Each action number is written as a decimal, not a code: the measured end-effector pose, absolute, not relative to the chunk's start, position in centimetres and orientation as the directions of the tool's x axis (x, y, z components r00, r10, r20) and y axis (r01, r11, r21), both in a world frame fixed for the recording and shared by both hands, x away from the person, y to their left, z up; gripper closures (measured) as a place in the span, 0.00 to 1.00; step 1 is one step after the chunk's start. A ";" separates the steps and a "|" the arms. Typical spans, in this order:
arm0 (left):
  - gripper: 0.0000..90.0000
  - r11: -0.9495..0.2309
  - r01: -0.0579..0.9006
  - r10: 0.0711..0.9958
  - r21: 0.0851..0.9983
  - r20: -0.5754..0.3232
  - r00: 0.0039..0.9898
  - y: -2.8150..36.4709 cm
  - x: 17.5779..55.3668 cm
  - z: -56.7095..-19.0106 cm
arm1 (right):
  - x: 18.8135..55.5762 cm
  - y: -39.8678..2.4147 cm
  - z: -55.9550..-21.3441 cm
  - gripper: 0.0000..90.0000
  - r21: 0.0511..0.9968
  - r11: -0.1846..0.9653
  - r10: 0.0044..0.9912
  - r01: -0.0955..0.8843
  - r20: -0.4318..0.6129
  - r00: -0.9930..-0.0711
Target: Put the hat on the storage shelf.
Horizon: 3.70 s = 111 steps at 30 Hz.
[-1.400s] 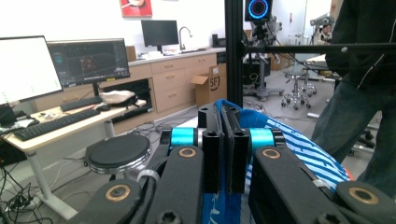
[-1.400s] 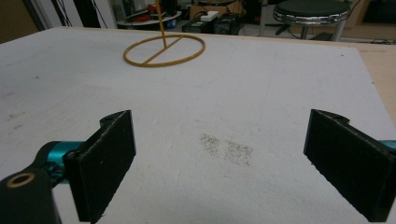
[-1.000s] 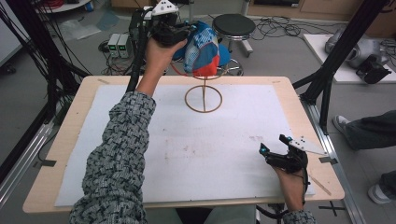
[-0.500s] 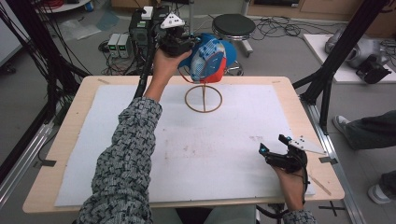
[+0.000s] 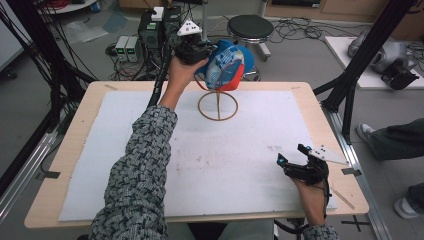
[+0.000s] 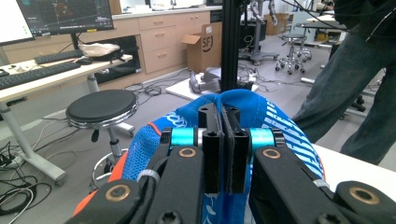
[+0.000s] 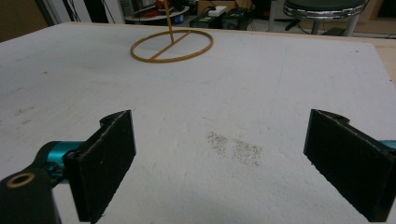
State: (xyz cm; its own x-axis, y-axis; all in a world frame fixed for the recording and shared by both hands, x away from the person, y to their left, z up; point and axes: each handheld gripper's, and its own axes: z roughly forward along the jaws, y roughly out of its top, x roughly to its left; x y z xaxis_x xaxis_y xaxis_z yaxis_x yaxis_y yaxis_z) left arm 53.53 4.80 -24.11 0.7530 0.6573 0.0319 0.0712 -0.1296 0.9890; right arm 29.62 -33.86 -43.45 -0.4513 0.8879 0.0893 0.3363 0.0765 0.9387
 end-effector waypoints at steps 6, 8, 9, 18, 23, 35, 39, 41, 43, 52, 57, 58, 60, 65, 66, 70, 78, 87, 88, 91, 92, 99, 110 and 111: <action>0.97 -0.144 0.074 0.659 0.987 0.039 0.751 4.5 53.9 -24.7 | 29.7 -33.9 -43.5 0.09 0.937 0.076 0.887 0.340 0.093 -0.452; 0.97 -0.151 0.069 0.661 0.986 0.049 0.749 4.3 54.0 -24.9 | 29.7 -33.9 -43.5 0.09 0.938 0.079 0.886 0.339 0.090 -0.455; 0.97 -0.151 0.068 0.660 0.986 0.049 0.750 4.3 54.0 -24.9 | 29.7 -33.9 -43.5 0.09 0.938 0.080 0.886 0.339 0.089 -0.455; 0.91 -0.157 0.077 0.671 0.985 0.050 0.740 4.4 54.6 -25.5 | 29.7 -34.0 -43.5 0.09 0.936 0.074 0.887 0.343 0.095 -0.452; 0.82 -0.147 0.083 0.666 0.986 0.037 0.745 4.5 54.6 -25.5 | 29.8 -34.0 -43.5 0.09 0.937 0.072 0.887 0.342 0.096 -0.452; 0.76 -0.134 0.087 0.655 0.987 0.023 0.755 5.4 54.4 -25.3 | 29.8 -34.1 -43.5 0.09 0.937 0.071 0.889 0.343 0.097 -0.448; 0.71 -0.129 0.091 0.657 0.987 0.016 0.753 6.2 54.0 -25.1 | 29.8 -33.9 -43.4 0.09 0.936 0.079 0.889 0.344 0.090 -0.449; 0.70 -0.130 0.094 0.660 0.987 0.016 0.751 6.8 53.8 -25.0 | 29.8 -33.9 -43.4 0.09 0.935 0.083 0.889 0.344 0.086 -0.450; 0.68 -0.127 0.097 0.666 0.987 0.012 0.746 7.5 53.6 -25.0 | 29.8 -33.7 -43.4 0.09 0.936 0.089 0.888 0.339 0.080 -0.453; 0.61 -0.123 0.097 0.696 0.988 0.016 0.717 11.8 51.4 -24.8 | 30.1 -33.5 -43.4 0.09 0.939 0.088 0.889 0.332 0.076 -0.452; 0.57 -0.140 0.096 0.710 0.986 0.032 0.704 14.1 49.4 -25.0 | 30.3 -33.2 -43.1 0.09 0.948 0.091 0.891 0.304 0.059 -0.451; 0.56 -0.144 0.093 0.713 0.985 0.038 0.700 14.4 49.1 -25.0 | 30.3 -33.1 -43.1 0.09 0.949 0.094 0.892 0.301 0.054 -0.449; 0.54 -0.147 0.092 0.717 0.985 0.042 0.696 15.3 48.3 -25.2 | 30.3 -32.9 -43.0 0.09 0.949 0.099 0.894 0.299 0.047 -0.446; 0.48 -0.163 0.080 0.733 0.983 0.067 0.677 17.4 45.8 -25.8 | 30.6 -32.6 -43.0 0.09 0.948 0.101 0.893 0.302 0.047 -0.447; 0.47 -0.159 0.080 0.732 0.984 0.063 0.678 17.7 45.3 -25.9 | 30.7 -32.5 -43.0 0.09 0.949 0.100 0.893 0.300 0.047 -0.447; 0.43 -0.159 0.071 0.733 0.985 0.070 0.676 19.0 43.3 -26.3 | 30.7 -32.5 -43.0 0.09 0.949 0.104 0.895 0.297 0.042 -0.445; 0.35 -0.154 0.073 0.759 0.985 0.071 0.648 21.0 39.1 -28.1 | 30.6 -32.5 -42.9 0.09 0.951 0.094 0.900 0.295 0.046 -0.433; 0.25 -0.167 0.068 0.801 0.984 0.095 0.592 22.6 34.0 -32.6 | 30.6 -32.4 -42.8 0.09 0.951 0.092 0.901 0.294 0.047 -0.432; 0.25 -0.175 0.070 0.804 0.982 0.102 0.586 22.7 33.6 -33.0 | 30.6 -32.4 -42.8 0.09 0.952 0.095 0.902 0.290 0.041 -0.431; 0.25 -0.178 0.076 0.824 0.981 0.106 0.557 23.4 32.1 -34.5 | 30.7 -32.4 -42.8 0.09 0.952 0.092 0.902 0.291 0.044 -0.429; 0.25 -0.173 0.076 0.826 0.982 0.103 0.554 23.5 32.0 -34.6 | 30.7 -32.3 -42.8 0.09 0.952 0.095 0.902 0.290 0.041 -0.431; 0.24 -0.158 0.086 0.852 0.984 0.092 0.515 24.9 30.5 -36.6 | 30.6 -32.2 -42.8 0.09 0.953 0.094 0.903 0.290 0.041 -0.428; 0.23 -0.149 0.092 0.868 0.985 0.086 0.489 25.5 29.9 -37.3 | 30.7 -32.4 -42.8 0.09 0.952 0.092 0.903 0.291 0.044 -0.428; 0.23 -0.147 0.092 0.868 0.985 0.084 0.490 25.6 29.8 -37.4 | 30.7 -32.4 -42.8 0.09 0.952 0.091 0.902 0.292 0.045 -0.428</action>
State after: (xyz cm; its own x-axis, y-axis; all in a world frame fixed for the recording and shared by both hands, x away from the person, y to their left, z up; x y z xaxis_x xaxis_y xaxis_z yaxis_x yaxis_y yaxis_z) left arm 29.83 25.56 -37.43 0.4901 0.8676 0.0840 0.0915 -0.1471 0.9849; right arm 30.70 -32.38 -42.84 -0.4284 0.9025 0.0448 0.2923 0.0915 0.9519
